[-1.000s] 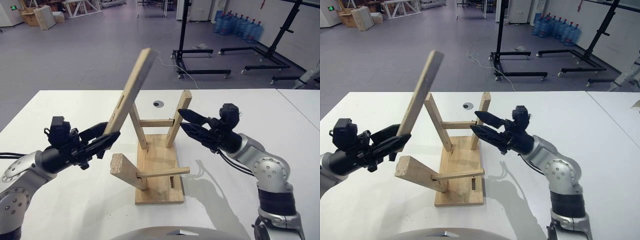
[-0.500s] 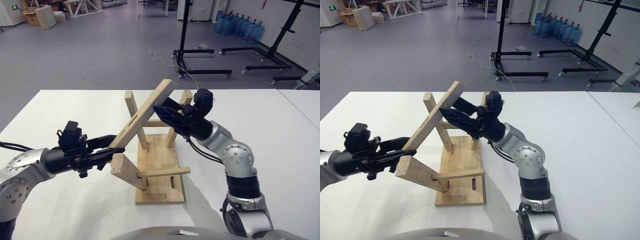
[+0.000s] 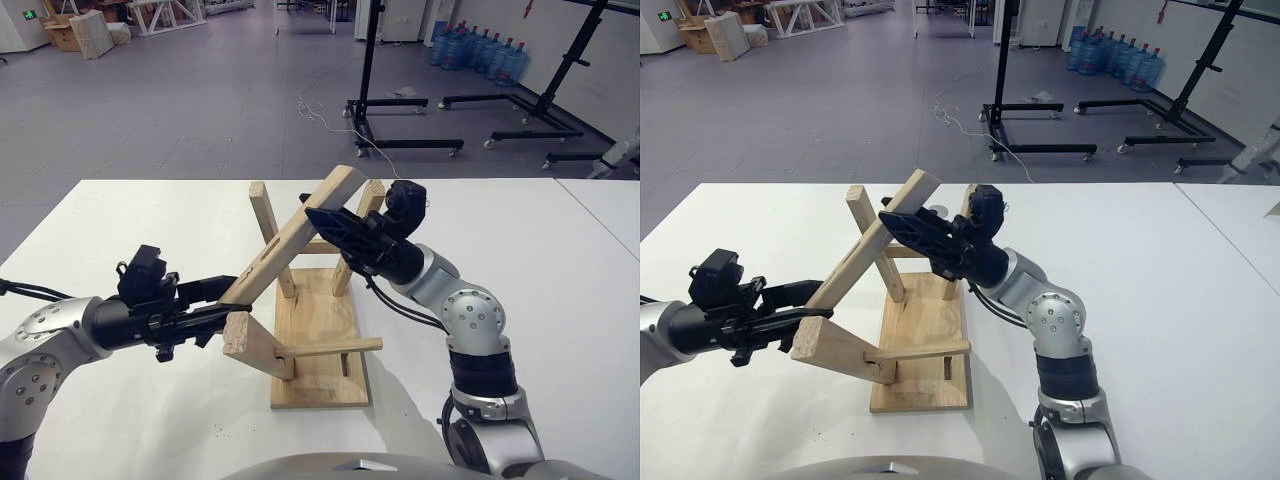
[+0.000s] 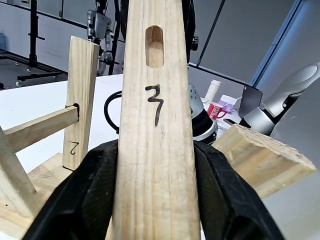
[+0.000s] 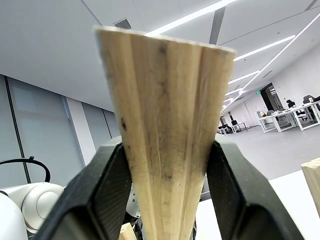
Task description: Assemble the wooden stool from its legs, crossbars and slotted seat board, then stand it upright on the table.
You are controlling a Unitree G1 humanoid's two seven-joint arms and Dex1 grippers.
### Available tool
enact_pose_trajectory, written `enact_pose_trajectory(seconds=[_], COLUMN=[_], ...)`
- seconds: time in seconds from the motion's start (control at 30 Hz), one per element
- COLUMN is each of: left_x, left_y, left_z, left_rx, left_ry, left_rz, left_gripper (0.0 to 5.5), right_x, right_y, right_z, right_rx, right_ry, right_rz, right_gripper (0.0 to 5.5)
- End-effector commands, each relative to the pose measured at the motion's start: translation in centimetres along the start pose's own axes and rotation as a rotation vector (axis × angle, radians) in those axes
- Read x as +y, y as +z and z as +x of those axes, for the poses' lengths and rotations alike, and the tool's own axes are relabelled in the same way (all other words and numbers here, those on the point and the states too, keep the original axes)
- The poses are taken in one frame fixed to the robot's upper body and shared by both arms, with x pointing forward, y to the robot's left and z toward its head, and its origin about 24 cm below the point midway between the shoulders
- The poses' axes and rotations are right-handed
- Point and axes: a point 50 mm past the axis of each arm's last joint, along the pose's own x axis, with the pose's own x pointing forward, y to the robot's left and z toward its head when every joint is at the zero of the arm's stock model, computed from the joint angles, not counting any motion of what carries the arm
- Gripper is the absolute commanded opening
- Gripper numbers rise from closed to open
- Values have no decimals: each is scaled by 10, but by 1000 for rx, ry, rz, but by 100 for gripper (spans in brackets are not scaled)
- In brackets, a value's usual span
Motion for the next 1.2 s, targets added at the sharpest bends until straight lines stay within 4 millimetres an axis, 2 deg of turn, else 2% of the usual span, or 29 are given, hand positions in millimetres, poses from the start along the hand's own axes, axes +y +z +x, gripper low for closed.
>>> enact_pose_trajectory(seconds=[0.03, 0.13, 0.17, 0.27, 0.33, 0.4, 0.47, 0.57, 0.63, 0.77, 0.93, 1.03, 1.2], left_x=[3, 9, 12, 20, 23, 22, 20, 13, 7, 7, 7, 5, -2], left_y=[2, 1, 0, -2, -7, -11, -14, -18, -20, -20, -17, -21, -27], left_z=[-3, -3, -3, -3, -3, -8, -13, -24, -30, -42, -47, -46, -42], left_rx=[-26, -36, -36, -58, -43, -52, -71, -134, -143, -158, -166, -163, -166], left_ry=[24, 63, 87, 160, 215, 265, 304, 373, 406, 475, 505, 517, 527], left_rz=[-8, -14, -16, -16, -5, -5, -8, -12, -12, -16, -16, -25, -40], left_gripper=[206, 206, 243, 291, 325, 336, 337, 337, 337, 337, 337, 337, 337], right_x=[2, -2, -3, -4, -6, 8, 20, 36, 41, 40, 38, 39, 41], right_y=[4, 7, 9, 20, 38, 55, 62, 54, 45, 32, 24, 32, 54], right_z=[-2, -3, -4, -9, -20, -50, -74, -120, -133, -140, -133, -134, -125], right_rx=[-4, -21, -34, -37, -80, -48, 5, 118, 177, 269, 392, 446, 494], right_ry=[-3, -41, -61, -116, -219, -286, -320, -455, -488, -476, -411, -391, -342], right_rz=[-38, -63, -90, -203, -284, -325, -311, -251, -206, -155, -199, -236, -297], right_gripper=[205, 205, 205, 204, 204, 204, 204, 204, 204, 204, 204, 204, 204])
